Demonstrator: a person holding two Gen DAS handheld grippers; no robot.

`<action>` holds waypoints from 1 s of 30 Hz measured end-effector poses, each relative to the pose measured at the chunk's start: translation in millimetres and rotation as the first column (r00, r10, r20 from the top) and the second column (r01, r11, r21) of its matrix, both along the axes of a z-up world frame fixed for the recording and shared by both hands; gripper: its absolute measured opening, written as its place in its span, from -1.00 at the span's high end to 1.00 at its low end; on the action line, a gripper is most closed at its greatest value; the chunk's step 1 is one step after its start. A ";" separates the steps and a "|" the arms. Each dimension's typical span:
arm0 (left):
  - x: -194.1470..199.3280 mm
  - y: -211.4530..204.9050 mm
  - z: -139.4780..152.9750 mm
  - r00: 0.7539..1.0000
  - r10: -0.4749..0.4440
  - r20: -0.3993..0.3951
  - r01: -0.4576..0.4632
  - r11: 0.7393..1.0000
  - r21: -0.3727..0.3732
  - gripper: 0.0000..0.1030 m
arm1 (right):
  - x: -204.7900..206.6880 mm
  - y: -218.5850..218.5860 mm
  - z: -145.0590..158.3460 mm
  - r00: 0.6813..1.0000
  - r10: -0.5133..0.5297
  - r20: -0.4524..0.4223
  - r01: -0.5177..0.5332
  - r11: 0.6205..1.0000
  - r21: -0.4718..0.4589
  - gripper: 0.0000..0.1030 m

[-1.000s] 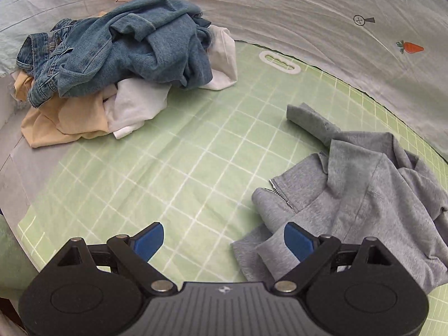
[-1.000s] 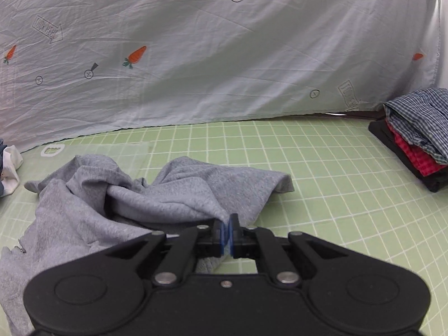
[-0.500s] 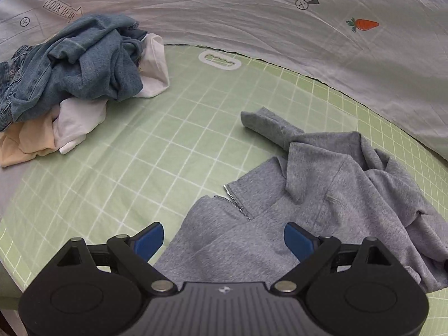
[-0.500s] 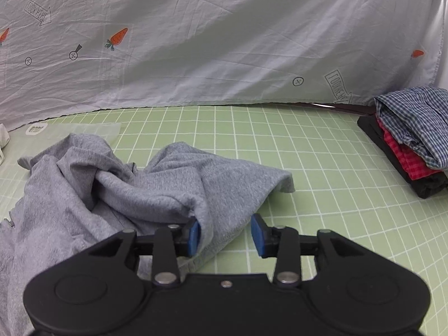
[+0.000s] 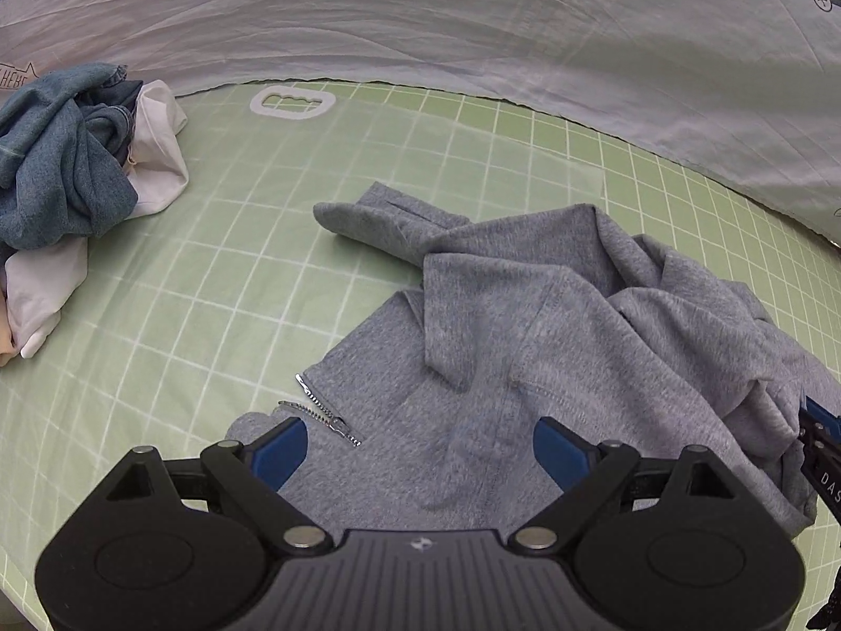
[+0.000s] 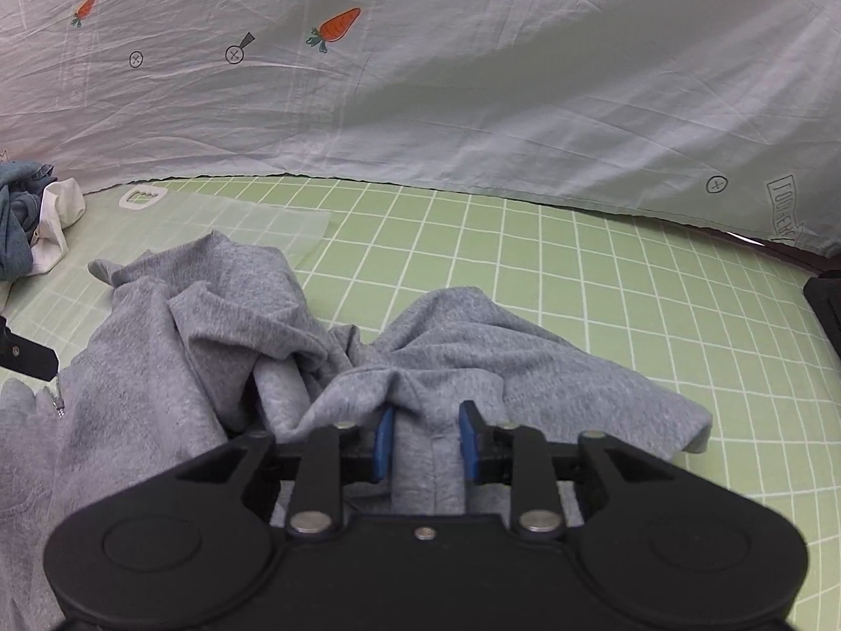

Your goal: Fold clothes

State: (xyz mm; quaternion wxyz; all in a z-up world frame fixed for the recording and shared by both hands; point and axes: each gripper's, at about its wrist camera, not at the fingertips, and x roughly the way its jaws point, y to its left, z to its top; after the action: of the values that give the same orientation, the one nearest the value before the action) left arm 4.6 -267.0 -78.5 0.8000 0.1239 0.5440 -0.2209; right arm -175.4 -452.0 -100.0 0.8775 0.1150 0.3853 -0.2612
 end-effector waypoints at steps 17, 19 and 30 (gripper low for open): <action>-3.2 24.2 4.6 0.998 0.053 0.015 -0.053 0.999 -0.005 -0.80 | -84.6 -39.2 3.3 0.886 -0.460 0.050 0.462 0.886 -0.042 -0.44; -4.0 17.4 3.6 0.999 0.028 0.019 -0.028 1.000 0.003 -0.80 | -78.9 -36.1 8.6 0.902 -0.428 0.061 0.432 0.899 -0.072 -0.94; 4.7 -44.0 0.4 0.992 -0.127 0.022 0.128 0.992 -0.019 -0.80 | -31.9 -38.2 3.8 0.966 -0.257 -0.011 0.253 0.959 -0.130 -0.98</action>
State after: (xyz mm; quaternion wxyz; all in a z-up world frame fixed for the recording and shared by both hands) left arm 9.2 -311.0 -78.1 0.7911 0.1525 0.5242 -0.2758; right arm -207.3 -490.1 -96.2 0.8366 0.1038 0.3621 -0.3978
